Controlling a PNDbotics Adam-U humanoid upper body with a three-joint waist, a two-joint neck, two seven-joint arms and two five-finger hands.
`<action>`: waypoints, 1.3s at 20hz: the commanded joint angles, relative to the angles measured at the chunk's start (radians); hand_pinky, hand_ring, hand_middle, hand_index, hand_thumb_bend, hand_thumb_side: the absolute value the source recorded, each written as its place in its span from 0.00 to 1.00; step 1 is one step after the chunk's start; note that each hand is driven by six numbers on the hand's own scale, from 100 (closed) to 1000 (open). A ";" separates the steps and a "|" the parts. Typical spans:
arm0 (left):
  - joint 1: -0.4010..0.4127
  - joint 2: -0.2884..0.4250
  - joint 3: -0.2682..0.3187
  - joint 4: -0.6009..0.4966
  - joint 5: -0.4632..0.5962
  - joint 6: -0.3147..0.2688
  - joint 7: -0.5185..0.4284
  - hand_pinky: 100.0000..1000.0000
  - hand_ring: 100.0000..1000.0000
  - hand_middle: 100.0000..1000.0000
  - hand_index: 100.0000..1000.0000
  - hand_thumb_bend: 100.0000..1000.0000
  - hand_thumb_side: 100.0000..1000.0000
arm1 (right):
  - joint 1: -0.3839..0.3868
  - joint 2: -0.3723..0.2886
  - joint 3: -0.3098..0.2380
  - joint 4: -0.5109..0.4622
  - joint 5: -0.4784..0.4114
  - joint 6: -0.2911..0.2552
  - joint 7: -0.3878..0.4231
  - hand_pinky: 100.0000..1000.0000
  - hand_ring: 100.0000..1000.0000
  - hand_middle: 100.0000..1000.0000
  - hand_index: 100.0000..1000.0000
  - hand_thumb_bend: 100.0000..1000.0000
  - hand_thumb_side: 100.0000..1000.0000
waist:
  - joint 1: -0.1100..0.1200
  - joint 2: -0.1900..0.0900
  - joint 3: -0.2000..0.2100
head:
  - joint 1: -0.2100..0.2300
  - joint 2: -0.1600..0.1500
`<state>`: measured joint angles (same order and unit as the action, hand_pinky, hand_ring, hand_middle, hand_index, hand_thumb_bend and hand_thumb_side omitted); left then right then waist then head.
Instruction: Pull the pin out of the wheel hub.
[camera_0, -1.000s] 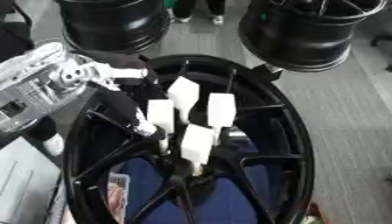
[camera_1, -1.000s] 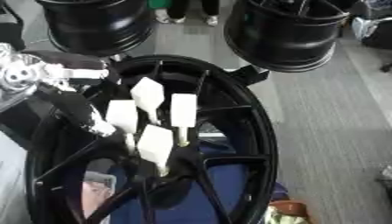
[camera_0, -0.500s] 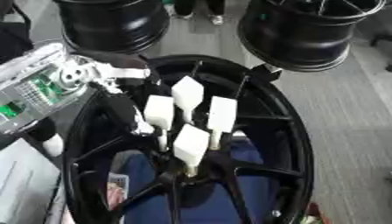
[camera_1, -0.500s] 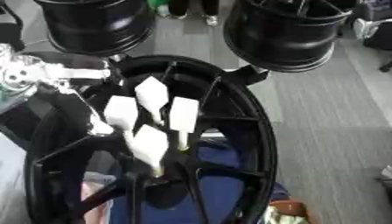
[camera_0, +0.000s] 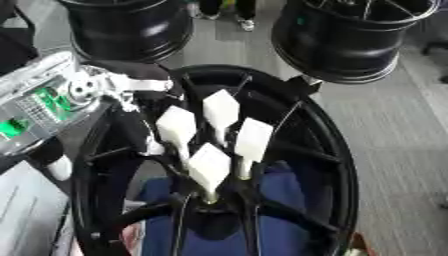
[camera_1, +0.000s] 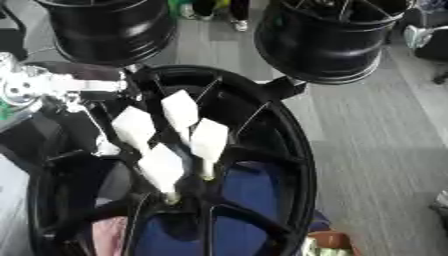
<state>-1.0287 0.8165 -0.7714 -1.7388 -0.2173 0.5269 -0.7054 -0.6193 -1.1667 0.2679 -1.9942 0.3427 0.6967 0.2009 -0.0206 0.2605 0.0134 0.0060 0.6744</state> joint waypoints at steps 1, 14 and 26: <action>-0.003 0.028 0.057 -0.040 0.037 0.035 0.023 0.58 0.50 0.37 0.38 0.09 0.00 | -0.007 -0.024 -0.024 -0.006 -0.004 0.003 -0.006 0.87 0.79 0.75 0.83 0.00 0.00 | -0.003 -0.015 -0.001 | 0.001 -0.018; 0.159 0.226 0.370 -0.227 0.206 -0.036 0.243 0.54 0.43 0.30 0.30 0.15 0.00 | 0.009 -0.034 -0.036 -0.006 -0.007 0.008 -0.016 0.87 0.79 0.76 0.83 0.00 0.00 | -0.004 -0.012 0.005 | -0.023 -0.030; 0.385 0.369 0.744 0.016 0.153 -0.182 0.354 0.55 0.44 0.32 0.34 0.08 0.00 | 0.084 -0.078 -0.161 -0.006 0.007 0.013 -0.101 0.87 0.79 0.75 0.83 0.00 0.00 | -0.002 -0.028 0.016 | -0.030 -0.014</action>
<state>-0.6348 1.1418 -0.0733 -1.7393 -0.0554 0.3601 -0.3618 -0.5278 -1.1977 0.1434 -1.9942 0.3412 0.7082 0.1154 -0.0249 0.2511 0.0296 -0.0253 0.6590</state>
